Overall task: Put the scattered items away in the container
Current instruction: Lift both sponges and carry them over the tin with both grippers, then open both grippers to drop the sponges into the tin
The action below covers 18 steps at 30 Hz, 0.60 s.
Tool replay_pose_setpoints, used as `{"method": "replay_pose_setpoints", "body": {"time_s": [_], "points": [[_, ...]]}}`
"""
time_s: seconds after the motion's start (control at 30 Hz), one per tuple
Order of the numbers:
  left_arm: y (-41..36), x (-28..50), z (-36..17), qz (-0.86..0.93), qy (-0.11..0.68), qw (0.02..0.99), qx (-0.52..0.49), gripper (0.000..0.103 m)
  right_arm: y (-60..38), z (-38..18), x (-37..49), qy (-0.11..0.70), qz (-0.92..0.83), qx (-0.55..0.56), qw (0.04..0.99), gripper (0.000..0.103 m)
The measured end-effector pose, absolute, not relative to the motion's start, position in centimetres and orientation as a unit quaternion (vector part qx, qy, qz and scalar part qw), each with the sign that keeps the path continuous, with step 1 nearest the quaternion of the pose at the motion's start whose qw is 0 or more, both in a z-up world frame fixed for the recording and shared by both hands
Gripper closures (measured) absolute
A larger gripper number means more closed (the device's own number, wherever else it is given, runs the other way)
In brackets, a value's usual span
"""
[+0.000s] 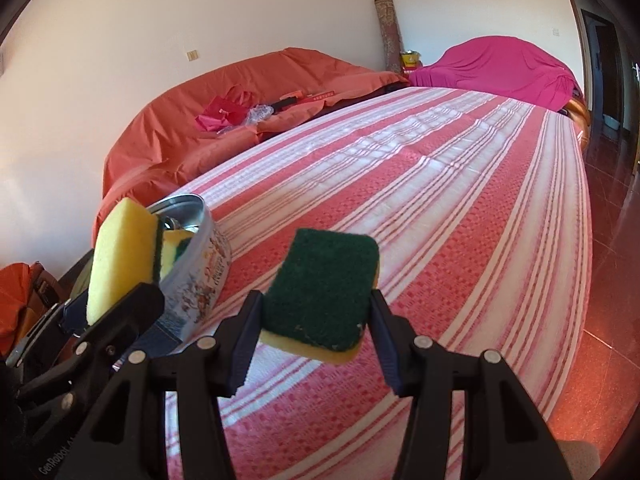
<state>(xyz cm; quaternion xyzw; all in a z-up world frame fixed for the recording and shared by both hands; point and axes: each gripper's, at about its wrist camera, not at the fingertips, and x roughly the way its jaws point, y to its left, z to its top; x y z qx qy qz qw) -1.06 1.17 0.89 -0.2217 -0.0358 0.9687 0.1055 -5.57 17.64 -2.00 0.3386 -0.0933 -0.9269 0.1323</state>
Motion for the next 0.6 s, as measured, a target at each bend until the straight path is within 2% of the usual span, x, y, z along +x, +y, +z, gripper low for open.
{"method": "replay_pose_setpoints", "body": {"time_s": [0.2, 0.37, 0.6], "points": [[-4.1, -2.0, 2.3, 0.975, -0.067, 0.048, -0.207, 0.041, 12.7, 0.7, -7.0, -0.07, -0.924, 0.325, 0.19, 0.05], [-9.6, -3.9, 1.4, 0.964, -0.103, -0.008, -0.246, 0.04, 7.9, 2.7, -9.2, -0.065, -0.912, 0.32, 0.25, 0.05], [-14.6, -6.2, -0.8, 0.943, -0.136, -0.036, -0.301, 0.04, 1.2, 1.7, -13.1, -0.011, -0.891, 0.355, 0.283, 0.049]]}}
